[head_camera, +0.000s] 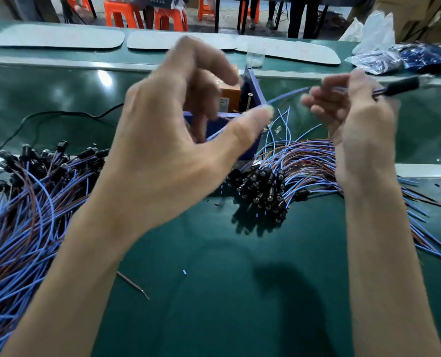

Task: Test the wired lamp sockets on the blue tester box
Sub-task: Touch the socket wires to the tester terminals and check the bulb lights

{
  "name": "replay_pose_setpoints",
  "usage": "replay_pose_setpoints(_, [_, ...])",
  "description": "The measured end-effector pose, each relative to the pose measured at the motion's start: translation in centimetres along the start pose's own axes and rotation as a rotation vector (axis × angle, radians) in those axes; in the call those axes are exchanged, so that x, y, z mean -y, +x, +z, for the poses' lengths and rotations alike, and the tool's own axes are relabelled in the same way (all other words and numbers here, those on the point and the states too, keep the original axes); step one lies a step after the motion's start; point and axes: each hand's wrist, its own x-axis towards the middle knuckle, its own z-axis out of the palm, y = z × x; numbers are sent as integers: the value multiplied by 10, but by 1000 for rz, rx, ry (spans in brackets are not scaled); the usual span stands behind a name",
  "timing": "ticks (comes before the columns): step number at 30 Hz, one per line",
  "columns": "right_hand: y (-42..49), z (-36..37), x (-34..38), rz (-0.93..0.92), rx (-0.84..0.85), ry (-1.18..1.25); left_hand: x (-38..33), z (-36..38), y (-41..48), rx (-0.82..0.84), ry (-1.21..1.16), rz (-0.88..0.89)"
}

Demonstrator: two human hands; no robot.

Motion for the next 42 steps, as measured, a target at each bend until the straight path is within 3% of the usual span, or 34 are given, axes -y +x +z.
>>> replay_pose_setpoints(4, [-3, 5, -1, -297, -74, -157, -7, -6, -5, 364, -293, 84])
replay_pose_setpoints(9, [-5, 8, -13, -640, -110, -808, 14, 6, -1, 341, -217, -56])
replay_pose_setpoints(13, [-8, 9, -27, -586, -41, -1032, 33, 13, 1, 307, -164, -169])
replay_pose_setpoints(18, [-10, 8, -41, -499, -98, -1226, 50, 17, 2, 265, -94, -244])
replay_pose_setpoints(22, [-8, 6, -43, -452, -151, -1172, 61, 21, 3, 256, -46, -299])
replay_pose_setpoints(25, [0, -5, -32, -545, -345, -940, 70, 21, 3, 260, 6, -320])
replay_pose_setpoints(28, [3, -10, -29, -628, -402, -827, 77, 21, 4, 286, 32, -351])
replay_pose_setpoints(31, [-3, -2, -39, -533, -194, -987, 88, 17, 5, 432, 139, -429])
replay_pose_setpoints(34, [-8, 4, -58, -97, 302, -1287, 109, 5, 4, 563, 372, -533])
replay_pose_setpoints(36, [-12, 7, -66, 118, 537, -1449, 123, -6, 3, 563, 519, -598])
replay_pose_setpoints(42, [-5, 3, -64, 140, 571, -1461, 151, -30, -3, 396, 700, -789])
